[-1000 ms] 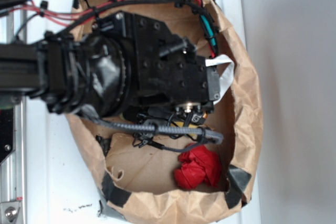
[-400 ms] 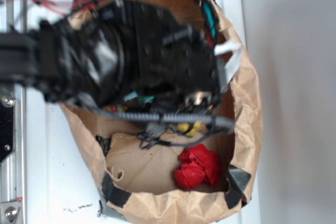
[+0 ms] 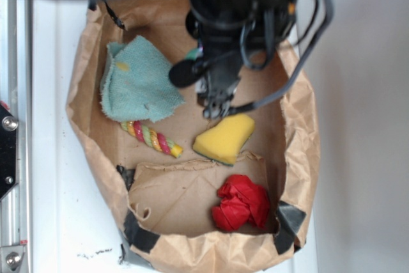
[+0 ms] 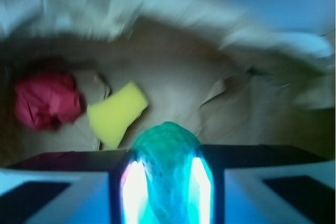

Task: Grab the green ball.

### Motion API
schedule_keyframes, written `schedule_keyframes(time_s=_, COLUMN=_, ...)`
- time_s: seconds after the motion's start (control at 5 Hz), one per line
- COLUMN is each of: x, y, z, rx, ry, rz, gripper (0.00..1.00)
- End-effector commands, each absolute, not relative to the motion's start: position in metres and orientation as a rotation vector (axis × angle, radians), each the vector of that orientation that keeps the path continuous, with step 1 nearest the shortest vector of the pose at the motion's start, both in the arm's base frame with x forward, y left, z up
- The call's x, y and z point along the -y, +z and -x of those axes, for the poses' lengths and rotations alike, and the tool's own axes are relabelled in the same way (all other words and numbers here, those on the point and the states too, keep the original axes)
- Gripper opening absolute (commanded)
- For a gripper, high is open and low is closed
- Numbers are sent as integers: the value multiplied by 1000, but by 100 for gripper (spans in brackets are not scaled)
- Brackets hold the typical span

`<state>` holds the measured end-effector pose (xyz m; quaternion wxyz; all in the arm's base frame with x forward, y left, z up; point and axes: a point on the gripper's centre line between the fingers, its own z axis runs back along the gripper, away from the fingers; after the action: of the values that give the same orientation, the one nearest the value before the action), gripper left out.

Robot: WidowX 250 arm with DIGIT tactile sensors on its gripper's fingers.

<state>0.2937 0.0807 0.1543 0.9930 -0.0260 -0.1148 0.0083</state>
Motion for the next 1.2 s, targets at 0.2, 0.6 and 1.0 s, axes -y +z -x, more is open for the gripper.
schedule_keyframes(time_s=0.2, x=-75, y=212, z=-267, rx=352, ry=69, rz=34, gripper=0)
schedule_keyframes(time_s=0.6, x=-33, y=213, z=-256, rx=327, ry=-88, rz=-7, gripper=0)
schedule_keyframes(time_s=1.0, x=-7, y=216, z=-253, rx=279, ry=-220, rz=-26, gripper=0)
